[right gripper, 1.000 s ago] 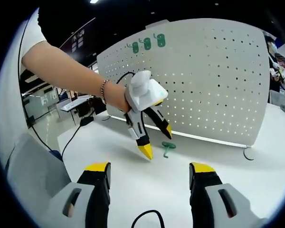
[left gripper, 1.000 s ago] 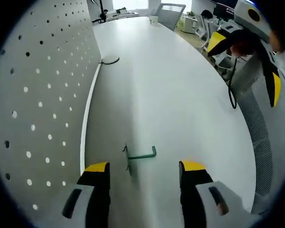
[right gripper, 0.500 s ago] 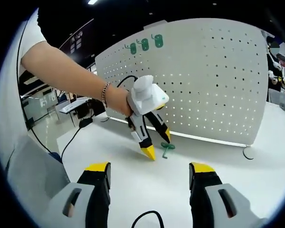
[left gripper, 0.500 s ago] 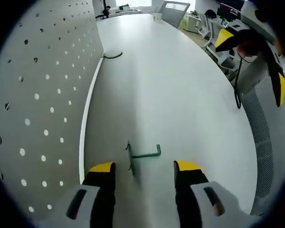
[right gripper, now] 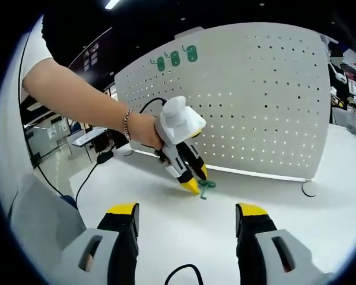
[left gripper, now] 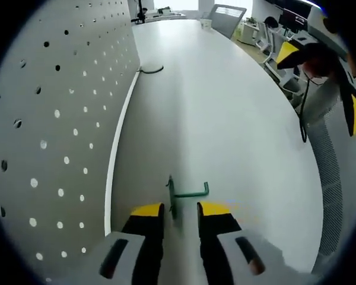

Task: Insert the hook assembly into the mounting plate slot until the hook locks in place.

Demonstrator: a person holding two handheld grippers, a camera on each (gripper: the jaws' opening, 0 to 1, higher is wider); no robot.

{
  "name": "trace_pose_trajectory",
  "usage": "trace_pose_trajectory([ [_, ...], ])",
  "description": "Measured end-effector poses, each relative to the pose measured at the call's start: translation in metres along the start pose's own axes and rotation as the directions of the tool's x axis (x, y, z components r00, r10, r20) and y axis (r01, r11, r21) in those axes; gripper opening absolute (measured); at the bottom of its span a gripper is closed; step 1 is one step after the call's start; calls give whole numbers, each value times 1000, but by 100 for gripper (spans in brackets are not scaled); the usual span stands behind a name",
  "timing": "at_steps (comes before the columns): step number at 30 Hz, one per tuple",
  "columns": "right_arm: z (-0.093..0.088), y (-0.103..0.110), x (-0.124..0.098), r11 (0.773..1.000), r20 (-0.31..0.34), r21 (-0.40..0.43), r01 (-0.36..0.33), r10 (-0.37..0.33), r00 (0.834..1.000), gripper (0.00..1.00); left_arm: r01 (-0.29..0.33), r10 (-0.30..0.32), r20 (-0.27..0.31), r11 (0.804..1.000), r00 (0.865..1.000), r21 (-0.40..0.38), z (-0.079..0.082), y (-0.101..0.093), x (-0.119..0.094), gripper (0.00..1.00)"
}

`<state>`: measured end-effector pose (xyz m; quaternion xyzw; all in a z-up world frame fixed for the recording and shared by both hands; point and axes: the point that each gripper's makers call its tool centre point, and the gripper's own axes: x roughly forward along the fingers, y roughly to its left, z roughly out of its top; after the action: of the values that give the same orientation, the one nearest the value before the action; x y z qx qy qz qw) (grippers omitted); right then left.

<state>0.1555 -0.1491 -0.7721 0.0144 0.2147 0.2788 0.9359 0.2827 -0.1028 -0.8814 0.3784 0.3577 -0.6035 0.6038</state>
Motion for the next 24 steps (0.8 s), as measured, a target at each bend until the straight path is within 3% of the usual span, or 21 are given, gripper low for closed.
trace_pose_trajectory([
  [2,-1,-1,0,1000,-6,9,2,-2,1000,63,-10,10,0,999,1000,-31,0,1,0,18],
  [8,0,-2,-1,1000,1,16,10,-10,1000,62,-22,22,8,999,1000,-27,0,3,0,14],
  [12,0,-3,-1,1000,3,15,11,-11,1000,62,-34,34,0,999,999,-31,-2,5,-1,6],
  [24,1,-3,-1,1000,8,21,14,-14,1000,61,-37,37,1,999,999,-38,-4,5,0,3],
])
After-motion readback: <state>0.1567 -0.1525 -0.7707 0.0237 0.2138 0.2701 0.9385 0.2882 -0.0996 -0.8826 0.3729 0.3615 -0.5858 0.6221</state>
